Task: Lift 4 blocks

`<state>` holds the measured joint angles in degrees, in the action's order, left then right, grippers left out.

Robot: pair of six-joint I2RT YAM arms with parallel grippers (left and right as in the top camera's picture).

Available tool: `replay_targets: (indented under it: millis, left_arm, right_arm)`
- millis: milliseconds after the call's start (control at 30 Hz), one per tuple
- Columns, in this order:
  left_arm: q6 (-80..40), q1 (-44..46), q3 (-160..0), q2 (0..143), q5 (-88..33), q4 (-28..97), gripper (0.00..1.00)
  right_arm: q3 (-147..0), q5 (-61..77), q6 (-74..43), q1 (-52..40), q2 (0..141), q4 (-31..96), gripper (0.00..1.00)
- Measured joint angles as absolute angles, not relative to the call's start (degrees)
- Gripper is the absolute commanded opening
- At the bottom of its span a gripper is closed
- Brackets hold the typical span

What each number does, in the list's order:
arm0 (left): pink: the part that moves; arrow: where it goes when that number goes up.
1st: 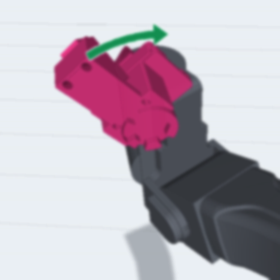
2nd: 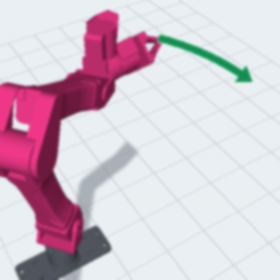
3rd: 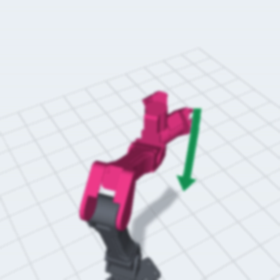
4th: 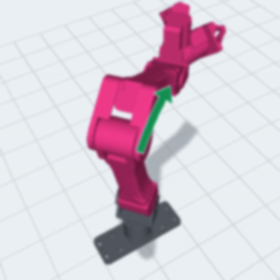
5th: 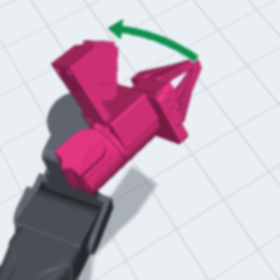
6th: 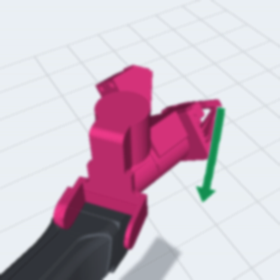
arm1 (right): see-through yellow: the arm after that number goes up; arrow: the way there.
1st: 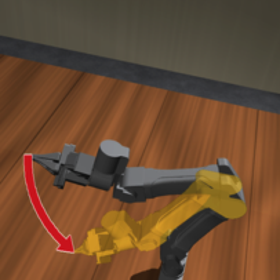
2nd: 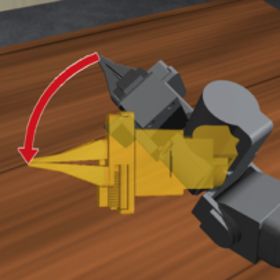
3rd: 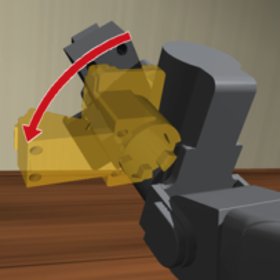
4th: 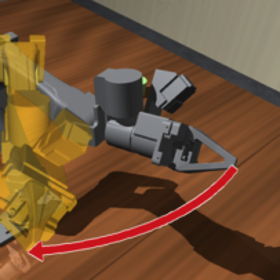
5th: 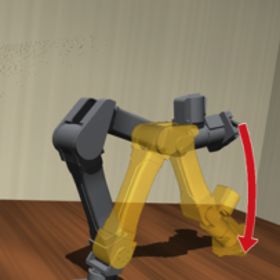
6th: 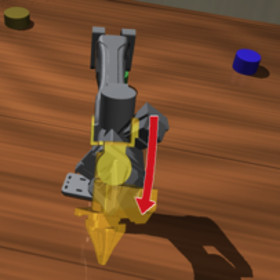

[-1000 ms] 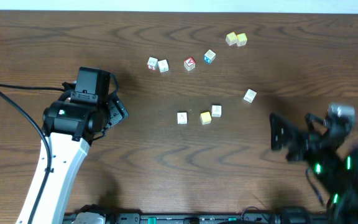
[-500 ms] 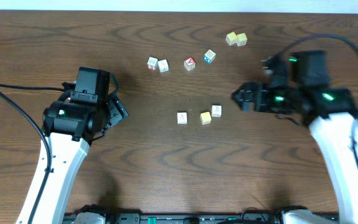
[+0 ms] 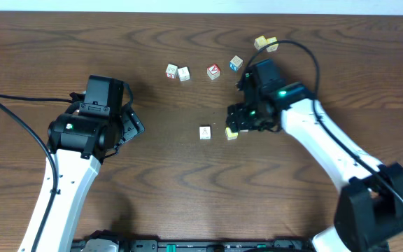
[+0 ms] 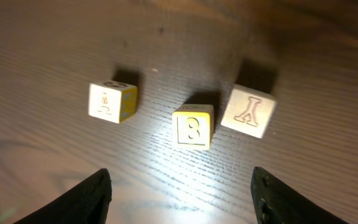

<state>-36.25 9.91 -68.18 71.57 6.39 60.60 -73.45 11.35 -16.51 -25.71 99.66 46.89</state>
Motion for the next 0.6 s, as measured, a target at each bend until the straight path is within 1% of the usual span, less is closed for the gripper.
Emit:
replay_targets:
  millis: [300, 500, 600]
  left_arm:
    - [-36.2, 9.9, -68.2, 71.6, 6.4, 60.6, 0.87]
    - [-36.3, 9.9, -68.2, 71.6, 6.4, 60.6, 0.87]
    - [-36.2, 9.9, -68.2, 71.6, 6.4, 60.6, 0.87]
  right_arm:
    - [-73.5, 2.9, -16.8, -31.4, 106.7, 45.8, 0.69]
    - [-73.5, -0.1, -17.2, -32.5, 107.8, 43.9, 0.65]
    - [-73.5, 0.0, -17.4, -32.4, 108.0, 43.1, 0.65]
